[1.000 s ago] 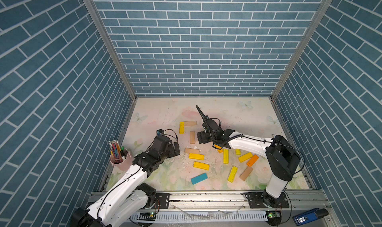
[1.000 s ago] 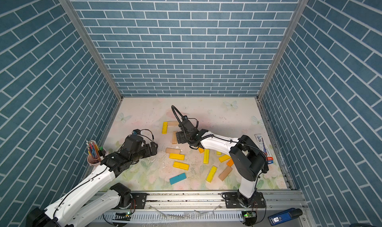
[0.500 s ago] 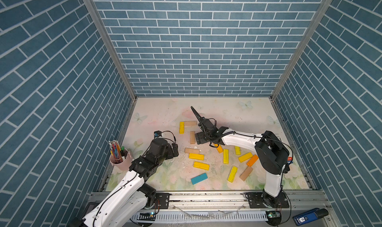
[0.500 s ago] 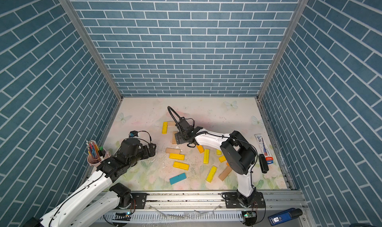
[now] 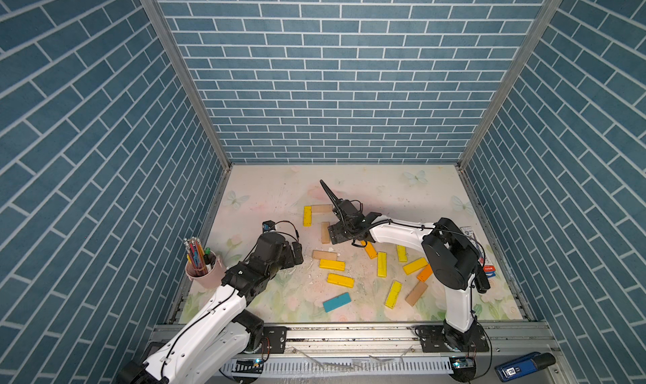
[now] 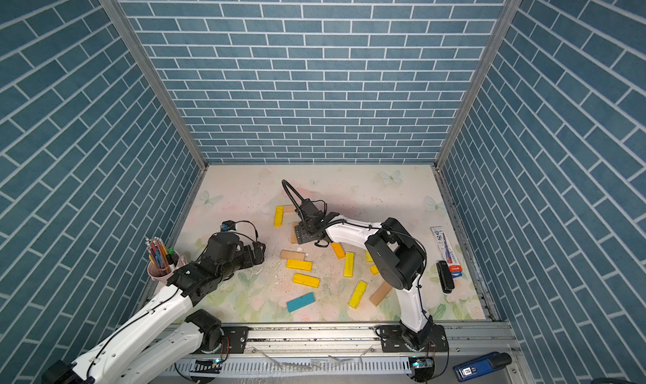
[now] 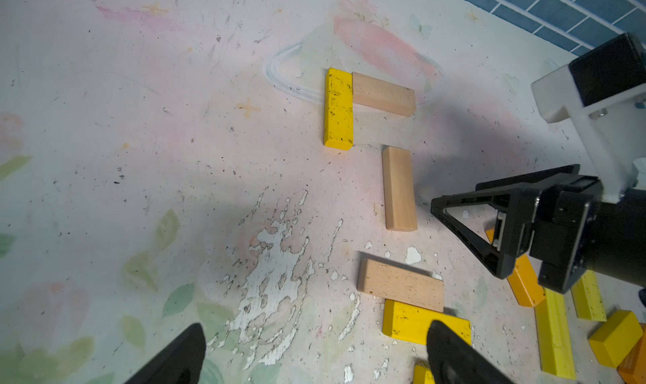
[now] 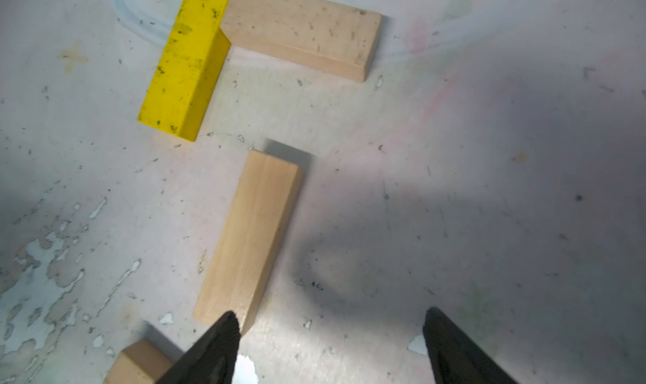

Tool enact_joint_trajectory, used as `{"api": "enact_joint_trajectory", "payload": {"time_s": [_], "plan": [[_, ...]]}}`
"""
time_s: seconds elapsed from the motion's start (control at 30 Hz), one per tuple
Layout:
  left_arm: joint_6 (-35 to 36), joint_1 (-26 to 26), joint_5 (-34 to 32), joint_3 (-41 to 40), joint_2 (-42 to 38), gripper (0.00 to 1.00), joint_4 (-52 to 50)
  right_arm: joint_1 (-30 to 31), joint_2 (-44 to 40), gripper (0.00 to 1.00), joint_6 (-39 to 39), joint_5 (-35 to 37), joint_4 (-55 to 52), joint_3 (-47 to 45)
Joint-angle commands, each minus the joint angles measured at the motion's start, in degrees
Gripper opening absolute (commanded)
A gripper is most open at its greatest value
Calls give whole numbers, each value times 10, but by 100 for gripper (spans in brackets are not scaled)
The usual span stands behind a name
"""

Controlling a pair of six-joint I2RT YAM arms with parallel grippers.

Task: Assemble the number 8 with building blocks
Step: Assemble the building block at the center of the board.

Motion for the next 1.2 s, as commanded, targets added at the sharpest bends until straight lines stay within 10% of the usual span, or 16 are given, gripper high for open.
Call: {"api": "enact_joint_trajectory", "payload": {"time_s": [0.0, 1.17], "plan": [[7, 2, -1, -14, 1, 100, 10, -1, 13, 84, -8, -25, 11, 15], [-15, 3, -16, -31, 16, 100, 24, 36, 82, 78, -10, 57, -124, 96]]}}
